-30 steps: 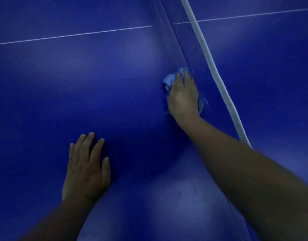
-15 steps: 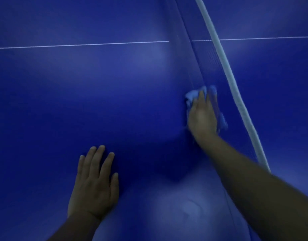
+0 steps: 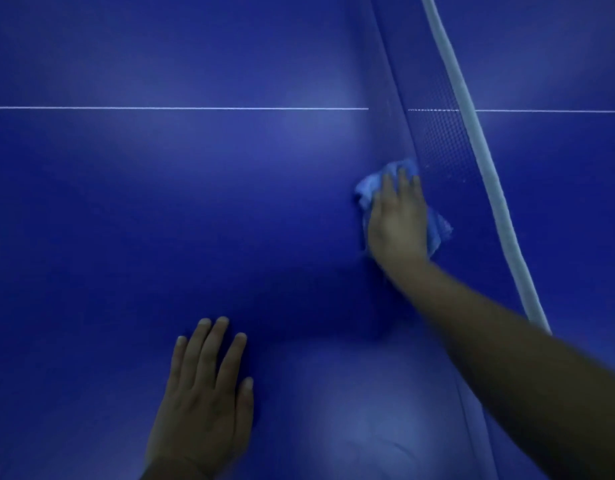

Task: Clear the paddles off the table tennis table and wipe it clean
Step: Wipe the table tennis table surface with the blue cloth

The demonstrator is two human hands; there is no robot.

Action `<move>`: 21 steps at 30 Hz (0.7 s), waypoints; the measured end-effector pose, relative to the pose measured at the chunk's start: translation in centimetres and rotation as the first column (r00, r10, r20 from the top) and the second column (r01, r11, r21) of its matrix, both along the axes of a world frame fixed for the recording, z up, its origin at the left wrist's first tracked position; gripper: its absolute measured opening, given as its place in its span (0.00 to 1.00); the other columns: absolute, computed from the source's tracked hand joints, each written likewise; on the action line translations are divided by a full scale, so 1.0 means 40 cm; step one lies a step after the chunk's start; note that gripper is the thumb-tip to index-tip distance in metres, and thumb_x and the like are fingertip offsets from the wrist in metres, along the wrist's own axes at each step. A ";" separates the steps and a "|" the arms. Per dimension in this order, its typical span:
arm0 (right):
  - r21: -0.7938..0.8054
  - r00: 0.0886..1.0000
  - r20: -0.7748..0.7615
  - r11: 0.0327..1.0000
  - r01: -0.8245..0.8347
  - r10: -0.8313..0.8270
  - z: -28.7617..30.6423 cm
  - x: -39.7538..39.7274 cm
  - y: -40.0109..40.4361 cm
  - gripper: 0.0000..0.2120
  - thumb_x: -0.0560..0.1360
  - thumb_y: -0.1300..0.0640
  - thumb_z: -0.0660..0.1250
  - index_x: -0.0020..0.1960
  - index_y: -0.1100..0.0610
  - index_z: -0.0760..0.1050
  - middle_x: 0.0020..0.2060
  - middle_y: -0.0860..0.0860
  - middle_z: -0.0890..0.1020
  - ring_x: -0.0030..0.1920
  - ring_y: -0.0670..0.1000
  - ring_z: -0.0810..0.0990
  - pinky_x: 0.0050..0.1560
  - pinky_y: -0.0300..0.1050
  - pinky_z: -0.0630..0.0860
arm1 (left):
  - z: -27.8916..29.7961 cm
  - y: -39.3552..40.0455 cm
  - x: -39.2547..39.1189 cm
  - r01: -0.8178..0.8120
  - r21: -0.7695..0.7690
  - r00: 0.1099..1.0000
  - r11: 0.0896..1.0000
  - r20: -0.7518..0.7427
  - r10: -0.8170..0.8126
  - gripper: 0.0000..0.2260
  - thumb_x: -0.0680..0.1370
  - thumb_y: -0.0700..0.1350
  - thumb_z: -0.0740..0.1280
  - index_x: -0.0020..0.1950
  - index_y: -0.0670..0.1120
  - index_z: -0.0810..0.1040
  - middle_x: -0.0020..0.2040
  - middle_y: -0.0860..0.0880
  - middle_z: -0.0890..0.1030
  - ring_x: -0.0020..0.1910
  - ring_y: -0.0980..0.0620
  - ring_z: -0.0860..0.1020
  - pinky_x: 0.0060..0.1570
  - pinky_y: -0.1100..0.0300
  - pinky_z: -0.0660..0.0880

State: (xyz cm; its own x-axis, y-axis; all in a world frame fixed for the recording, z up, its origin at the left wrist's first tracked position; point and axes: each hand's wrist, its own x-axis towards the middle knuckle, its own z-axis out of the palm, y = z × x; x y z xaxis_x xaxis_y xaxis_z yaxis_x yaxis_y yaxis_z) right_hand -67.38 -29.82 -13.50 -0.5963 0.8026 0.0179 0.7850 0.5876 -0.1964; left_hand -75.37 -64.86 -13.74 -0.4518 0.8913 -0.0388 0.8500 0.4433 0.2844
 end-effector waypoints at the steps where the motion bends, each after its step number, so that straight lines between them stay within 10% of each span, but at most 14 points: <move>1: -0.011 0.994 -0.043 0.994 0.105 -0.105 0.012 -0.047 0.055 0.27 0.82 0.53 0.44 0.76 0.65 0.62 0.76 0.64 0.62 0.74 0.64 0.63 0.73 0.53 0.59 | -0.004 -0.001 0.000 0.006 0.010 1.000 1.000 -0.004 -0.006 0.27 0.84 0.55 0.46 0.71 0.39 0.71 0.75 0.37 0.67 0.76 0.37 0.62 0.75 0.39 0.53; 5: -0.145 0.953 -0.087 0.950 0.276 -0.290 0.053 -0.241 0.237 0.25 0.84 0.53 0.55 0.76 0.64 0.60 0.74 0.62 0.65 0.72 0.63 0.66 0.68 0.54 0.64 | -0.014 -0.001 -0.002 0.015 0.064 1.000 0.998 -0.002 -0.015 0.24 0.84 0.54 0.48 0.71 0.40 0.69 0.74 0.37 0.68 0.76 0.37 0.63 0.75 0.38 0.55; 7: -0.274 0.929 -0.134 0.888 -0.369 0.344 0.034 -0.306 0.211 0.25 0.79 0.49 0.61 0.73 0.58 0.68 0.71 0.58 0.71 0.67 0.63 0.67 0.65 0.57 0.64 | -0.013 0.000 -0.003 0.014 0.064 1.000 0.998 -0.003 -0.013 0.24 0.84 0.54 0.48 0.71 0.40 0.69 0.75 0.37 0.67 0.76 0.37 0.62 0.74 0.37 0.55; 9: -0.096 0.543 -0.552 0.598 -0.795 0.633 -0.022 -0.285 0.184 0.27 0.68 0.46 0.68 0.65 0.53 0.75 0.60 0.56 0.79 0.55 0.61 0.73 0.54 0.59 0.66 | -0.011 0.000 -0.003 0.013 0.058 1.000 0.998 -0.010 -0.012 0.25 0.84 0.54 0.47 0.71 0.40 0.69 0.75 0.38 0.67 0.76 0.38 0.62 0.74 0.38 0.55; 10: -0.025 0.537 -0.471 0.597 -0.802 0.700 -0.027 -0.248 0.107 0.25 0.67 0.50 0.67 0.63 0.57 0.77 0.58 0.59 0.80 0.54 0.62 0.76 0.54 0.61 0.67 | -0.009 0.001 -0.002 0.009 0.059 1.000 0.998 -0.007 -0.008 0.25 0.84 0.54 0.46 0.71 0.40 0.69 0.75 0.38 0.67 0.76 0.38 0.62 0.74 0.38 0.54; 13: -0.054 0.666 -0.057 0.664 -0.746 0.744 0.024 -0.049 -0.209 0.21 0.75 0.60 0.59 0.67 0.65 0.74 0.67 0.64 0.75 0.68 0.67 0.72 0.71 0.63 0.63 | -0.001 0.004 -0.001 -0.011 0.083 1.000 0.996 0.021 0.010 0.26 0.84 0.54 0.47 0.68 0.38 0.74 0.73 0.37 0.69 0.75 0.37 0.63 0.74 0.39 0.54; 17: -0.005 0.605 0.055 0.606 -0.795 0.794 -0.010 0.208 -0.322 0.22 0.76 0.56 0.60 0.69 0.58 0.74 0.72 0.58 0.72 0.73 0.60 0.66 0.72 0.59 0.61 | 0.006 0.006 0.002 -0.027 0.097 0.999 0.995 0.040 0.023 0.23 0.80 0.51 0.54 0.68 0.38 0.75 0.73 0.37 0.70 0.75 0.37 0.63 0.74 0.38 0.54; 21: 0.095 0.988 0.018 0.984 -0.154 0.153 0.006 0.199 -0.171 0.24 0.81 0.52 0.52 0.72 0.60 0.71 0.73 0.59 0.70 0.73 0.64 0.67 0.67 0.64 0.69 | 0.008 0.000 0.000 -0.030 0.110 0.996 0.994 0.087 0.020 0.24 0.80 0.51 0.56 0.69 0.38 0.74 0.73 0.38 0.69 0.75 0.37 0.62 0.77 0.43 0.49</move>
